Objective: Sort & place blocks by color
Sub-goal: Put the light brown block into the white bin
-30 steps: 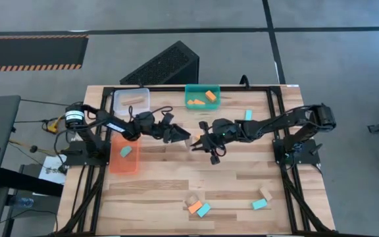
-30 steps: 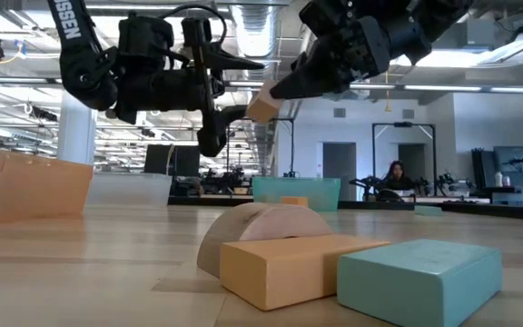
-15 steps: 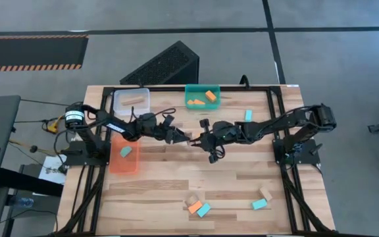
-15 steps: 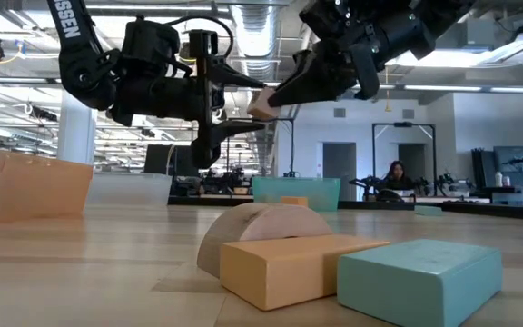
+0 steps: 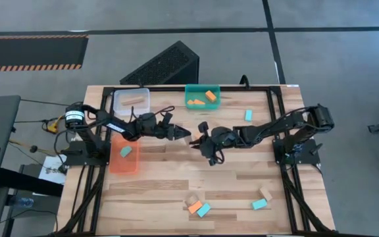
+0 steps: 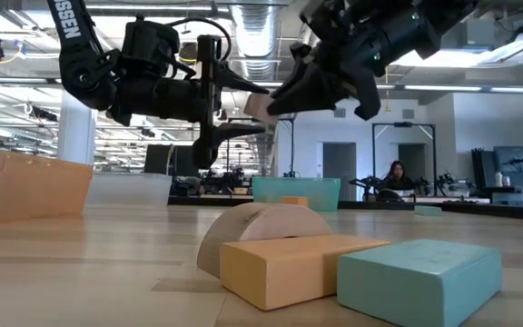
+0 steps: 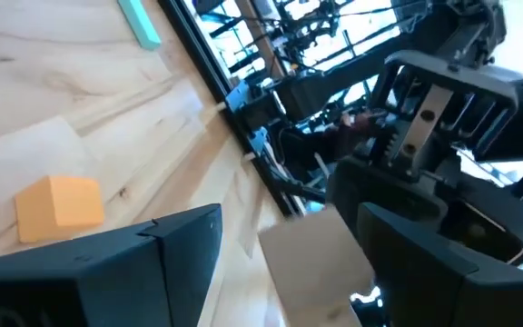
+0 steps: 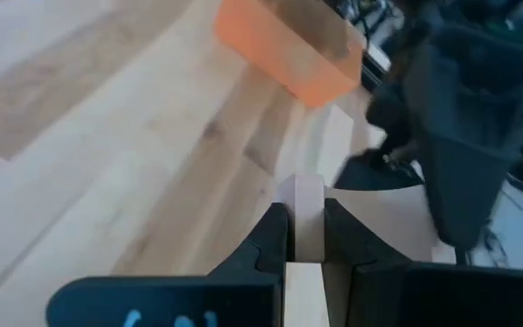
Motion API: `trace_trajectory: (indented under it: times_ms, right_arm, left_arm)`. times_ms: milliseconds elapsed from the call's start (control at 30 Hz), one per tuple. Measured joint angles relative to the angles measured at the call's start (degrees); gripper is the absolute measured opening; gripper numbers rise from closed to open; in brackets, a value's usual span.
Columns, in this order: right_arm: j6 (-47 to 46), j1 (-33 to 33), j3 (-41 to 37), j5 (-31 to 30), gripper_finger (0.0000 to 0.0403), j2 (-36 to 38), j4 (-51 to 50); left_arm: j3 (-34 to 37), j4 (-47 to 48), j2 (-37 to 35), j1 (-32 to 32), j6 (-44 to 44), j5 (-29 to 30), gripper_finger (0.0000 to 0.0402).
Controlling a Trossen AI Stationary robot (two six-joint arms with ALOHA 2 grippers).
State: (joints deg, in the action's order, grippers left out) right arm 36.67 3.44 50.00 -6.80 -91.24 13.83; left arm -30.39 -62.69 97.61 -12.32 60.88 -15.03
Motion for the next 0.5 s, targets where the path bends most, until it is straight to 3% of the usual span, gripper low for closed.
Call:
trace_trajectory:
  times_ms: [500]
  right_arm:
    - [0.01,-0.04,-0.02,-3.23,0.0044,0.00,-0.14]
  left_arm:
    - [-3.57,5.43,0.02,0.49,0.22,-1.64,0.0238]
